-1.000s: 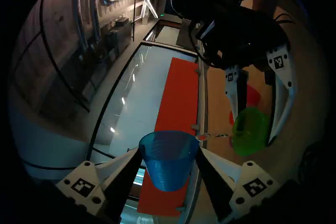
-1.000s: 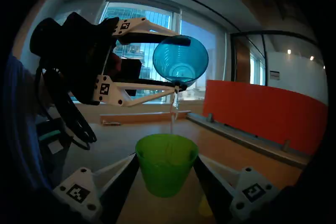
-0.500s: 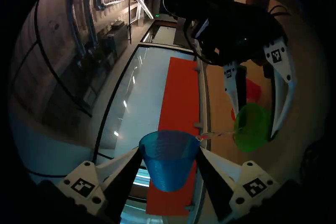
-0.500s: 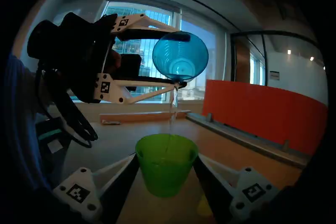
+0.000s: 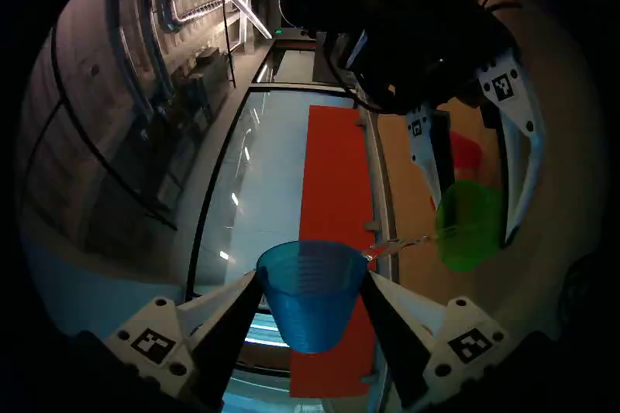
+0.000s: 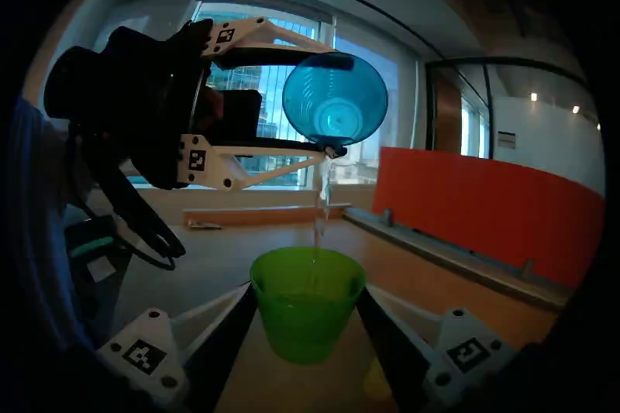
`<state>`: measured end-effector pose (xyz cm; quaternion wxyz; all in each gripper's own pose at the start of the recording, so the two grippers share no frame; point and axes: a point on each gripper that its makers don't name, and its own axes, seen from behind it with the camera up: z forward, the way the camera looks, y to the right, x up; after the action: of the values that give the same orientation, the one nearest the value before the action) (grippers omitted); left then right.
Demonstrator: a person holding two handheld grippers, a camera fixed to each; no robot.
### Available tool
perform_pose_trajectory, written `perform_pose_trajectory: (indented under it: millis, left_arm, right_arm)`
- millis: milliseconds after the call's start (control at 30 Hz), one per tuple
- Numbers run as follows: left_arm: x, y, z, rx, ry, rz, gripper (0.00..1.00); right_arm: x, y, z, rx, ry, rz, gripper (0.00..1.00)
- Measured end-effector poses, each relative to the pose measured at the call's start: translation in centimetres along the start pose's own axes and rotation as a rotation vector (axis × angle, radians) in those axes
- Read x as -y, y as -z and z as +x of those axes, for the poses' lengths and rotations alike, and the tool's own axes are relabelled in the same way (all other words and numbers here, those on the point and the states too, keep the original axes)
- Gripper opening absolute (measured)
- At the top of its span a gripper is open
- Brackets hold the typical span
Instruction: Pour water
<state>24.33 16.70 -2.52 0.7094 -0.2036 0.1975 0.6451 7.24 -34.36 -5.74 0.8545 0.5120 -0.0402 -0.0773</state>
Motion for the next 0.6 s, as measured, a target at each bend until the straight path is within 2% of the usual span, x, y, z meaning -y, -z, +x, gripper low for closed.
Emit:
perform_pose_trajectory:
  millis: [600]
  left_arm:
    - [0.1,0.6,1.2,-0.014,-0.131,0.025,0.86]
  right_arm:
    - [-0.2,-0.3,0.1,-0.004,-0.005,-0.006,0.89]
